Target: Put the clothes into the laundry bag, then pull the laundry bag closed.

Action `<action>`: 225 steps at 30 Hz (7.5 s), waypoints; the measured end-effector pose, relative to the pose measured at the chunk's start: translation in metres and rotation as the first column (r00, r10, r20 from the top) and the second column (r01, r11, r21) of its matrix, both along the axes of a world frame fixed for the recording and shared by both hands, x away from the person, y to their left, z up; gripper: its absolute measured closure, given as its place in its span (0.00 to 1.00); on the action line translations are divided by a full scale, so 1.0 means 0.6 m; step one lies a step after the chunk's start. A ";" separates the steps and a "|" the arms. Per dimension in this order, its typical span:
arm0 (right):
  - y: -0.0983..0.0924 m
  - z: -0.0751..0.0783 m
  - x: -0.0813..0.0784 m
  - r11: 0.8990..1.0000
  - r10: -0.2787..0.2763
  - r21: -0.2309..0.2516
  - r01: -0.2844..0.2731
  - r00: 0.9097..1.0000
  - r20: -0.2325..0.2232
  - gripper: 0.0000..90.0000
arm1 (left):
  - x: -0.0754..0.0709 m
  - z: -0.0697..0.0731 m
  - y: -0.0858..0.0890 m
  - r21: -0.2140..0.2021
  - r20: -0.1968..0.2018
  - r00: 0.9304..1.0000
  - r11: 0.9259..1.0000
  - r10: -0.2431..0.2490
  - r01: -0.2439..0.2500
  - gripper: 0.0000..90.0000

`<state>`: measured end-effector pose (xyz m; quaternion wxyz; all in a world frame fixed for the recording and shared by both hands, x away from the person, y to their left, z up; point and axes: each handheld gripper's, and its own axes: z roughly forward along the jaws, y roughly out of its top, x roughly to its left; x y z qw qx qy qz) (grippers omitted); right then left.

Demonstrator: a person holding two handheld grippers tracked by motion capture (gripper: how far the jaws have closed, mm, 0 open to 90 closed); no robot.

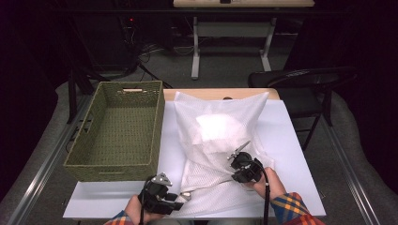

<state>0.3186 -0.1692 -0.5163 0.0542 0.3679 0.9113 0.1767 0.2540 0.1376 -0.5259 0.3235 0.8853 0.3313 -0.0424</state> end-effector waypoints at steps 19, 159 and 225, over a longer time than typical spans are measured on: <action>0.006 0.019 -0.010 0.997 0.070 0.017 -0.071 0.996 0.054 0.26 | 0.082 0.013 -0.039 -0.039 0.074 0.993 0.995 0.097 -0.094 0.17; 0.213 0.010 -0.082 0.942 0.270 0.178 -0.284 0.958 0.100 0.92 | 0.077 -0.008 0.023 -0.248 -0.104 0.989 0.960 0.105 -0.128 0.83; 0.216 0.005 -0.068 0.949 0.228 0.222 -0.224 0.974 0.005 0.96 | 0.054 0.008 0.018 -0.283 -0.063 0.997 0.957 0.052 -0.068 0.97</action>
